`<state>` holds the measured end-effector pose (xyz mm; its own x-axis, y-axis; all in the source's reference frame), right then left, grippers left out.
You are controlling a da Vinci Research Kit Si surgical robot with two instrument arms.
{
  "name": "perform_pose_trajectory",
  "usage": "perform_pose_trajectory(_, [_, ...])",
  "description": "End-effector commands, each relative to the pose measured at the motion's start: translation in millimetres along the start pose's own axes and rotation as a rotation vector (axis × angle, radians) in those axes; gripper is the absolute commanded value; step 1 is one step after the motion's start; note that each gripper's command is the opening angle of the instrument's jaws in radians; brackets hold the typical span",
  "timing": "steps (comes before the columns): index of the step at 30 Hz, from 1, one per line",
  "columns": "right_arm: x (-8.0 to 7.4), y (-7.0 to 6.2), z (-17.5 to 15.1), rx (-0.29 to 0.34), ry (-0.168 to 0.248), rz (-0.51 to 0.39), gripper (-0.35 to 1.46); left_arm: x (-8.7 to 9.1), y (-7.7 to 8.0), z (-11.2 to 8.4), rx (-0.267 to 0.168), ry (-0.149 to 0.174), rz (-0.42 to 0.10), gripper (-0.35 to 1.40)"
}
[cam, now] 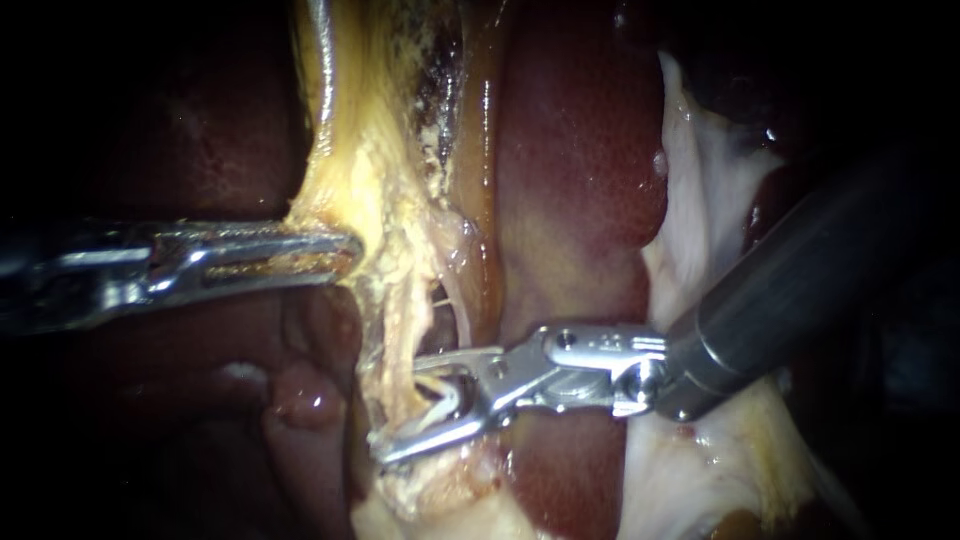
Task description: Clipping second clip left tube
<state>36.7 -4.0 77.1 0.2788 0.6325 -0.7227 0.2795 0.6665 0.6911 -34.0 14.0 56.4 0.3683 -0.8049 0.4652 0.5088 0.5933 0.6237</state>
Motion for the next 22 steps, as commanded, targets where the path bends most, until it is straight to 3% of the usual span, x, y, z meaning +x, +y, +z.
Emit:
perform_pose_trajectory(1, [0.0,0.0,-0.3,-0.004,-0.008,-0.002,0.19,0.0,0.0,0.0,0.000,0.000,0.000,-0.35])
perform_pose_trajectory(3, [-0.2,-0.1,-1.0,-0.021,-0.031,0.000,-0.30,0.0,0.0,0.0,0.000,0.000,0.000,-0.35])
perform_pose_trajectory(4, [-0.2,-0.1,-1.2,-0.042,-0.042,0.001,-0.35,0.0,0.0,0.0,-0.001,0.000,0.000,-0.35])
perform_pose_trajectory(6, [0.0,0.1,-1.7,-0.057,-0.059,0.011,-0.35,0.0,0.0,0.0,0.000,0.000,0.000,-0.35])
perform_pose_trajectory(22, [-0.1,0.2,-1.9,-0.058,-0.058,0.017,-0.35,0.1,0.3,0.1,0.001,0.000,0.001,-0.35])
